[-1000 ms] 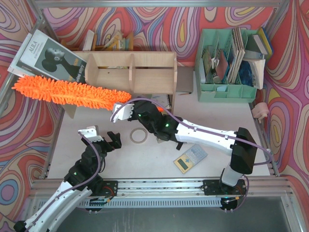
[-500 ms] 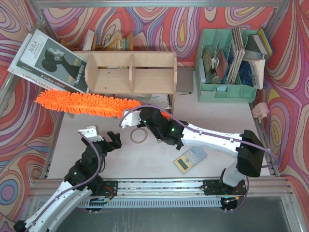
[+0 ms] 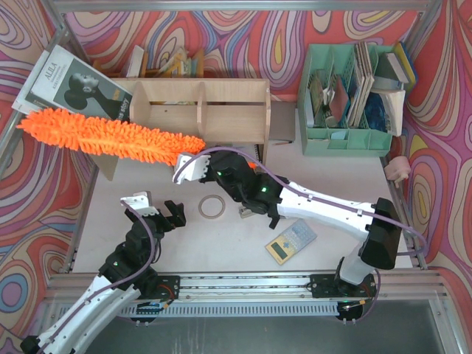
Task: Dust the bookshelf with a duster
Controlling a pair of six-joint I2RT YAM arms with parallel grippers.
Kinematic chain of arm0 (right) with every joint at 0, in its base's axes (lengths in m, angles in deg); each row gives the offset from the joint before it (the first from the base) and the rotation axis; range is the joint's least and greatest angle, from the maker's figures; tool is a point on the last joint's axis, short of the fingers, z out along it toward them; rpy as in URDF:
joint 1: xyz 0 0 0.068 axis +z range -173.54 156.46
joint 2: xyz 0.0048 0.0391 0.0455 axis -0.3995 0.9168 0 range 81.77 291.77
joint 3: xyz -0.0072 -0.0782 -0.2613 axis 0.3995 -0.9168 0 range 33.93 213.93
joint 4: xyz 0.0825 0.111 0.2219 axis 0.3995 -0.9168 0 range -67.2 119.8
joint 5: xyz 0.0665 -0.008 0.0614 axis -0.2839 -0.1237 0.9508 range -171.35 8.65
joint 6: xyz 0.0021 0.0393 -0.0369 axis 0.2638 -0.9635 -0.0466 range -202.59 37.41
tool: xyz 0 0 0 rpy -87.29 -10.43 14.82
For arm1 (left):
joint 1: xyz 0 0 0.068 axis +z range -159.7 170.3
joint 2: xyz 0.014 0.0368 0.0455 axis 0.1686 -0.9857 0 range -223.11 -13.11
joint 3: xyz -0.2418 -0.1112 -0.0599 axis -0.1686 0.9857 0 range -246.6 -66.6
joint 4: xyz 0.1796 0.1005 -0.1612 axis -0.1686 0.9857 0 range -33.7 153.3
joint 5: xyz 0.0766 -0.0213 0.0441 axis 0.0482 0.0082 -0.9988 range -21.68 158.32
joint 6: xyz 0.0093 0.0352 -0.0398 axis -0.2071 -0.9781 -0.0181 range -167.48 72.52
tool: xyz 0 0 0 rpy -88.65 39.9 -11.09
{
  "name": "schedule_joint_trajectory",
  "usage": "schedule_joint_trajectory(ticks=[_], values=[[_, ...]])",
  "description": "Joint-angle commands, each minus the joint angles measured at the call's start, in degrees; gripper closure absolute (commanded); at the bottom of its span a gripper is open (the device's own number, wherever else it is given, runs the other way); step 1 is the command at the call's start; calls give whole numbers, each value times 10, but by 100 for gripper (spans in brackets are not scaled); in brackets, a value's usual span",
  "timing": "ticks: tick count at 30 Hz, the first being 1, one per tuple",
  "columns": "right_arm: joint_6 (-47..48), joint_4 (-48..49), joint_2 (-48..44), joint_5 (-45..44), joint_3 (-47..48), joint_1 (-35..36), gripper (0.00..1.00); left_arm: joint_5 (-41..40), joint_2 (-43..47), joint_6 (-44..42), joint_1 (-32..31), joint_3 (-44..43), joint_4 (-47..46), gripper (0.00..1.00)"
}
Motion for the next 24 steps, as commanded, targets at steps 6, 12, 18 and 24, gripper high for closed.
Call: schedule_joint_trajectory(ticks=[6, 12, 18, 24], values=[[2, 66, 25, 0, 37, 1, 100, -9, 2, -1, 2, 4, -12, 2], [-21, 47, 3, -16, -5, 0, 100, -9, 2, 0, 2, 4, -12, 2], [-56, 13, -42, -43, -61, 1, 100, -9, 1, 0, 2, 4, -13, 2], [-92, -10, -87, -60, -107, 0, 100, -7, -1, -1, 2, 3, -15, 2]])
